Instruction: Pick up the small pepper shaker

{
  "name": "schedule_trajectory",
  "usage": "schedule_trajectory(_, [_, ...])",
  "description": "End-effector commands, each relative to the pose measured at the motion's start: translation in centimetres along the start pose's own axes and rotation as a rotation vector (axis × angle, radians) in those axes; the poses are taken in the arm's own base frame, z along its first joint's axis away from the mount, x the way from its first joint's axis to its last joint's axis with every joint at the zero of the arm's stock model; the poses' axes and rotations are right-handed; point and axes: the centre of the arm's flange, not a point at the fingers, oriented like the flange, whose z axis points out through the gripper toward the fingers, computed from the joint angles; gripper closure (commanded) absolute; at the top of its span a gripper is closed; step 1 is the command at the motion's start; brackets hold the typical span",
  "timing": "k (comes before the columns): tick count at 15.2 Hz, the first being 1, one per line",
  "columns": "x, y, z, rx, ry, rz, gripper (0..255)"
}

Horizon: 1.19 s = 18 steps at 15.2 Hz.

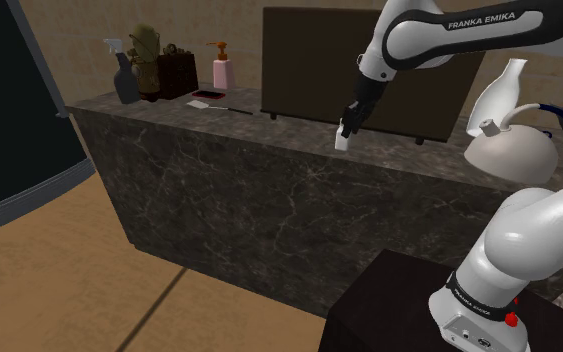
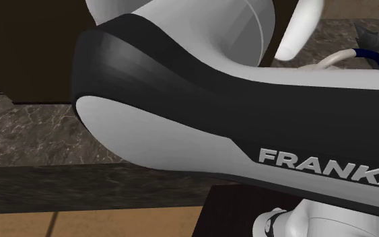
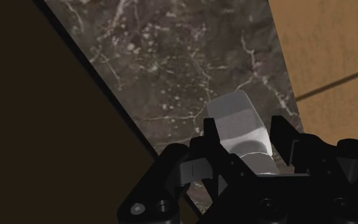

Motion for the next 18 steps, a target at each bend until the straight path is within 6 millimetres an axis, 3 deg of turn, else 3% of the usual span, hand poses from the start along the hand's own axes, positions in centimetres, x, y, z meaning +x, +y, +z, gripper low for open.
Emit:
schedule_trajectory(1, [-0.2,0.7,1.5,0.005,-0.022,0.016,255])
schedule_trajectory(16, [1.4,0.4,-6.3,0.005,-0.022,0.016,255])
schedule_trajectory(18, [1.4,0.4,-6.3,0.005,-0.022,0.016,255])
